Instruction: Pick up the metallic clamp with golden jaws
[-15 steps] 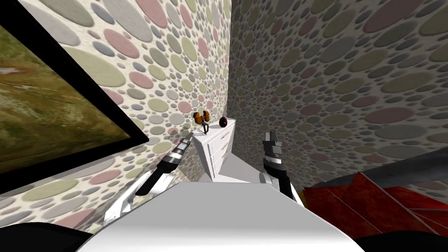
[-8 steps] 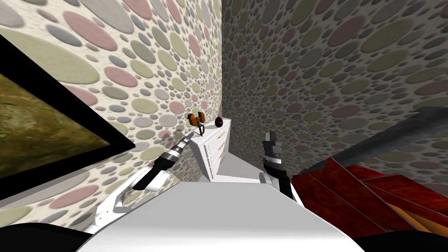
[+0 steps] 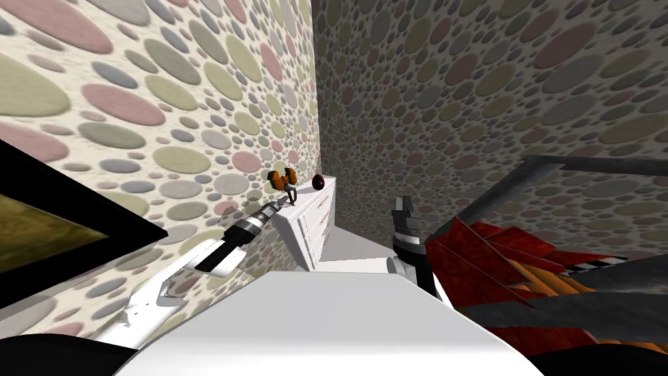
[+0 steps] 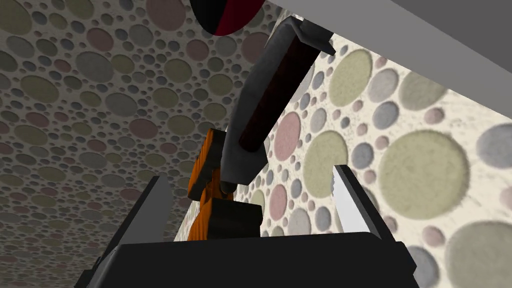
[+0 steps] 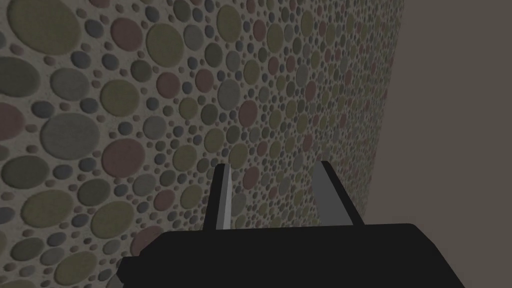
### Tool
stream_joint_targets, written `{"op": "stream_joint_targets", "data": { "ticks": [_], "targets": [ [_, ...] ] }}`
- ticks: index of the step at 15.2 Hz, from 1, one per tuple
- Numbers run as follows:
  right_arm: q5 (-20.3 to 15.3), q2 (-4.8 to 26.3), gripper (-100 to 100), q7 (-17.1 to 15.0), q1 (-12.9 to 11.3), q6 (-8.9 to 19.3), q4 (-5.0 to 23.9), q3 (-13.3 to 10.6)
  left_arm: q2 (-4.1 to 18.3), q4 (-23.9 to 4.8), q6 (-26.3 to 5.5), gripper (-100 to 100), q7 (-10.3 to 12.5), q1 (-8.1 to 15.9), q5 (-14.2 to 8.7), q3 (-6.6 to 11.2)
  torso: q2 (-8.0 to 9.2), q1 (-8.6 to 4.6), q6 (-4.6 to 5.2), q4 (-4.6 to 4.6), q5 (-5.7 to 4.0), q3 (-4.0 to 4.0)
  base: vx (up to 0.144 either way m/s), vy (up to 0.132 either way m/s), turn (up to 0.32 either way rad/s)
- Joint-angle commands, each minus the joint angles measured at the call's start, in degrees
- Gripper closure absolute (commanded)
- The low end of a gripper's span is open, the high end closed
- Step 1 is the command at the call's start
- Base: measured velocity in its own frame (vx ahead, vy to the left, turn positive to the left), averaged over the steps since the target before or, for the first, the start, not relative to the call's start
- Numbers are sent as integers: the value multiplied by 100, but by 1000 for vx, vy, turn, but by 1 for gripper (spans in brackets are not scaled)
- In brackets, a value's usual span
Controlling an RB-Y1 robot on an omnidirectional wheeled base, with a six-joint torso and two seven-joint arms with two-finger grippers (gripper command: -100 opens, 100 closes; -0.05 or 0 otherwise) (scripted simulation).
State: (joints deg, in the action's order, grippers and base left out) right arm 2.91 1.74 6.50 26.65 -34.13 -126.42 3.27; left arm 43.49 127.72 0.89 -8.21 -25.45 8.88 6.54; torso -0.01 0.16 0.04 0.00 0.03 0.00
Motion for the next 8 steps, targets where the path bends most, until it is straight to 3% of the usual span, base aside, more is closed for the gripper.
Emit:
{"op": "stream_joint_targets", "data": {
  "ticks": [1,6,7,8],
  "targets": [
    [0,0,0,0,0,0,0,0,190,-16,-158,-100,-27,48,107,66,0,0,0,0,0,0,-13,28,-242],
    [0,0,0,0,0,0,0,0,611,-40,-500,-100,-82,145,353,227,-1,-3,0,0,-1,0,-17,27,-239],
    [0,0,0,0,0,0,0,0,521,-45,-400,-100,-65,120,293,197,-1,-2,-1,0,-1,0,-11,19,-63],
    [0,0,0,0,1,0,0,1,661,109,-569,-100,-12,94,245,270,-2,-5,-5,0,0,-1,53,-11,-1]
  ]
}}
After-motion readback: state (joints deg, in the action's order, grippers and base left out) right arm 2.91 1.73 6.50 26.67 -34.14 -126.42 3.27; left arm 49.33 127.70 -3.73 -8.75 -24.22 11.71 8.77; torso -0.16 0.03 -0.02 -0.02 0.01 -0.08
